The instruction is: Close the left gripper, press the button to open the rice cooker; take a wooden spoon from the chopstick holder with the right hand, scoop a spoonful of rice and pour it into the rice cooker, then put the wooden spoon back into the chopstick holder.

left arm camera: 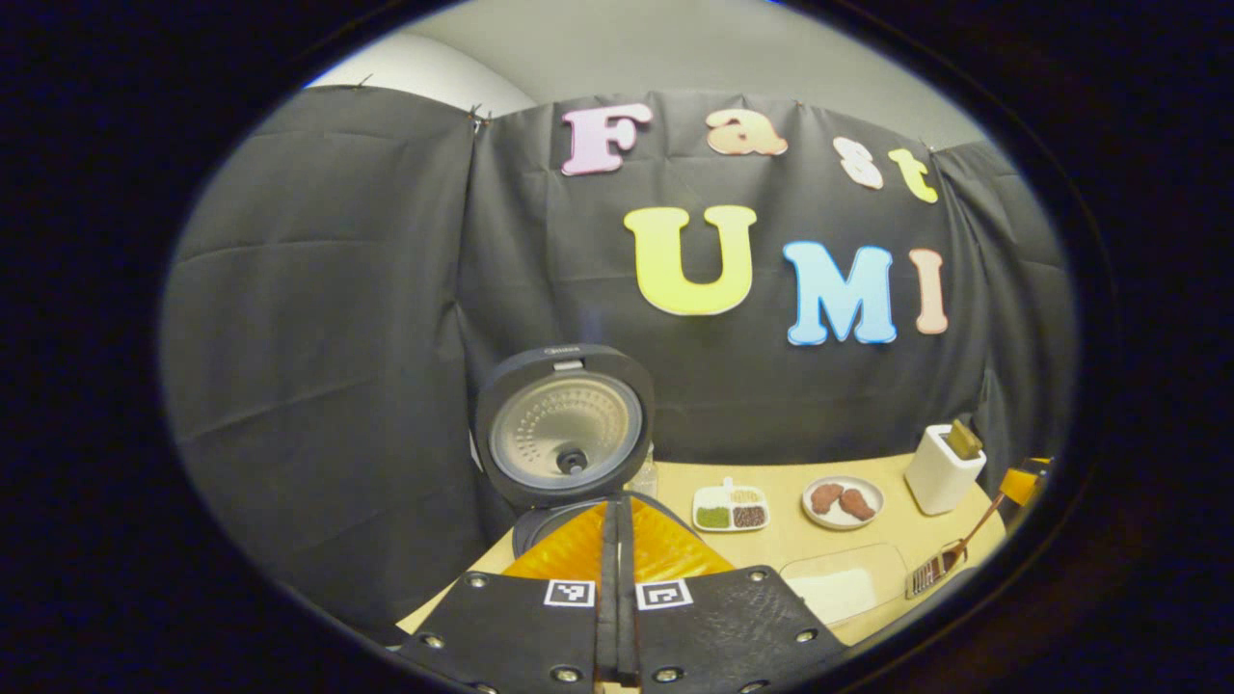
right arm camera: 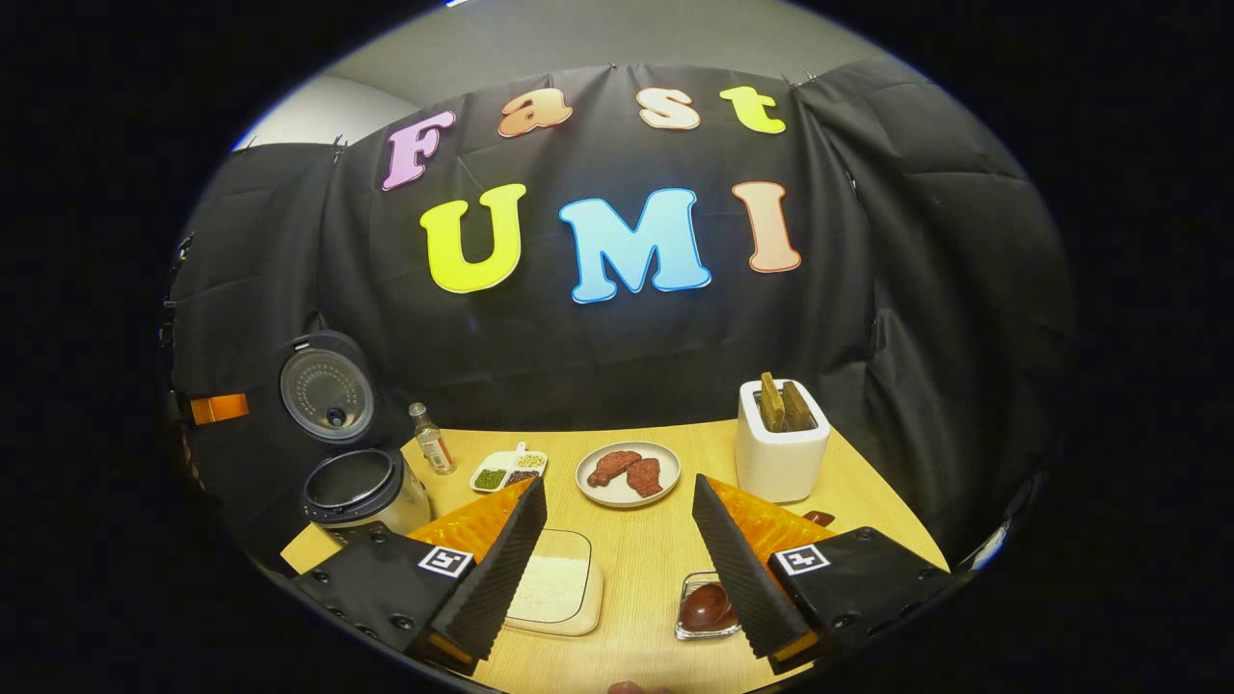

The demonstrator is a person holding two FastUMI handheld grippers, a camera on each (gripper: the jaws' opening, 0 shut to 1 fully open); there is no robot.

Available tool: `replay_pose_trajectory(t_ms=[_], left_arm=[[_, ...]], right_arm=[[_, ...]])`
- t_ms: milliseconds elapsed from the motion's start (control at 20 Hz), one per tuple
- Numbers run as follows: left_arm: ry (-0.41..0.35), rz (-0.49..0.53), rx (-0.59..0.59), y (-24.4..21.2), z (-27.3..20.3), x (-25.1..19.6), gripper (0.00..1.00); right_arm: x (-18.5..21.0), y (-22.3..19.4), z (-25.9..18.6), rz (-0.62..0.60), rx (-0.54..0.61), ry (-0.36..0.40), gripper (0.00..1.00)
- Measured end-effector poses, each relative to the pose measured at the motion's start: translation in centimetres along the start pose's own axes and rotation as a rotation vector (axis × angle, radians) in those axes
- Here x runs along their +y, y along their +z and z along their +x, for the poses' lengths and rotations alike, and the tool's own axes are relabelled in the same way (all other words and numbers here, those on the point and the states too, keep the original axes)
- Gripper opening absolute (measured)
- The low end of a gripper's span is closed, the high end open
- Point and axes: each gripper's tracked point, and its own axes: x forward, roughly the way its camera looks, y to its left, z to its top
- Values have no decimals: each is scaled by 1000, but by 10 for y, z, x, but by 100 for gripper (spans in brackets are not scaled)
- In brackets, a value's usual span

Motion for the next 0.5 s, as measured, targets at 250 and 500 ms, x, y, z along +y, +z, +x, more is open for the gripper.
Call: replay_pose_trajectory(t_ms=[250,500], left_arm=[[-3,-1,-99,9,-23,-1,6],[-25,-46,-118,1,-26,-11,81]], right_arm=[[-9,-6,-5,5,15,-25,98],[-22,-26,-3,49,75,-67,98]])
